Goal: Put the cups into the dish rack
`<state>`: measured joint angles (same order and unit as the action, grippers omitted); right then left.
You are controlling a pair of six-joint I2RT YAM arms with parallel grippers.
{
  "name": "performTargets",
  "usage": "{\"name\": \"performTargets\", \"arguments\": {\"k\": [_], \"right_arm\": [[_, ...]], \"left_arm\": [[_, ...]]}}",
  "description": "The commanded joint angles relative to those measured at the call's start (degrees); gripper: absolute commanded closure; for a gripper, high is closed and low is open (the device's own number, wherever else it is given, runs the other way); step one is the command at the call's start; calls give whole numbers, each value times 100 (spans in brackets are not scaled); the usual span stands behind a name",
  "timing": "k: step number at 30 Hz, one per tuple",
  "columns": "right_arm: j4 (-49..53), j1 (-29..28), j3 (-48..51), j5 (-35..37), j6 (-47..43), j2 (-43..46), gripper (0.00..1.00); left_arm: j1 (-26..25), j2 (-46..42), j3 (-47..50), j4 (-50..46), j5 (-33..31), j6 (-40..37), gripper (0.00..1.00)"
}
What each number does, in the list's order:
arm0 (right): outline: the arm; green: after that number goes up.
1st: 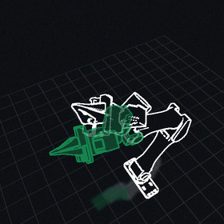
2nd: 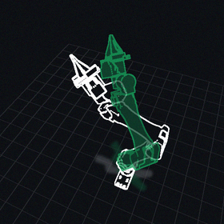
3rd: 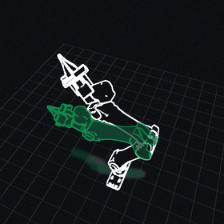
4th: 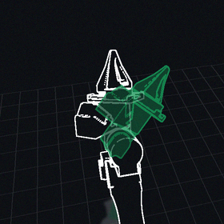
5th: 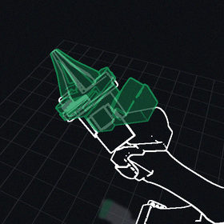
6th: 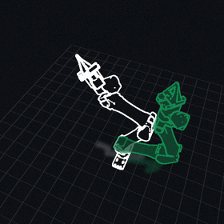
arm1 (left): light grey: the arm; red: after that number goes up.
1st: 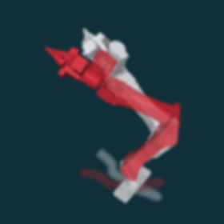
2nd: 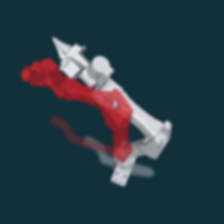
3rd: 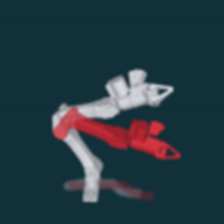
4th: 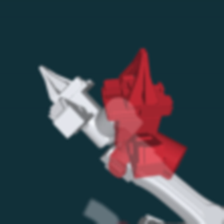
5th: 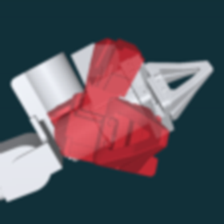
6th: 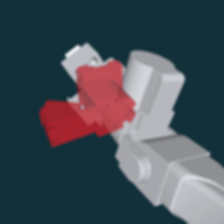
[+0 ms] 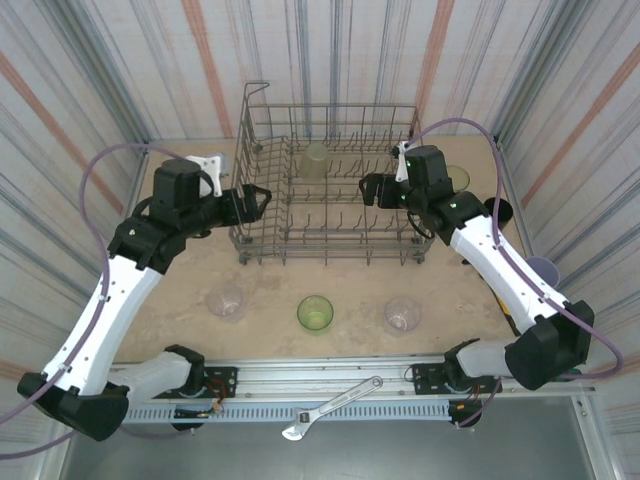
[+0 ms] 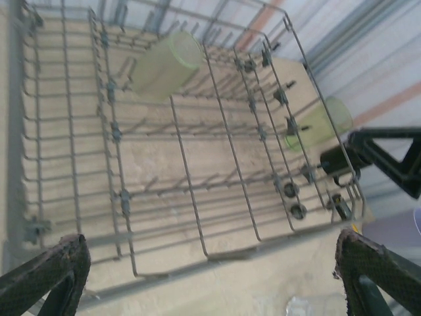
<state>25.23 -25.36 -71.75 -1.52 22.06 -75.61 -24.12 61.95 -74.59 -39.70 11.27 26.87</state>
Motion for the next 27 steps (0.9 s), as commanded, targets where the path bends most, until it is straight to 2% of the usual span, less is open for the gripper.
{"name": "performTargets", "arguments": {"k": [1,8,14,27], "right_arm": [[-27,38,114,-41,104,118,1],[70,30,194,-82,155,193,1],[22,26,318,-148,227,326,1],[200,33,287,-196,247,405,1]], "left_arm": [[-456,26,-78,-509,-381,210,1],[-1483,191,119,-801,-1323,199,1],[-2087,354,418,-816,-1617,292,1],[-2939,476,1236,-450,-2082,769,1]]}}
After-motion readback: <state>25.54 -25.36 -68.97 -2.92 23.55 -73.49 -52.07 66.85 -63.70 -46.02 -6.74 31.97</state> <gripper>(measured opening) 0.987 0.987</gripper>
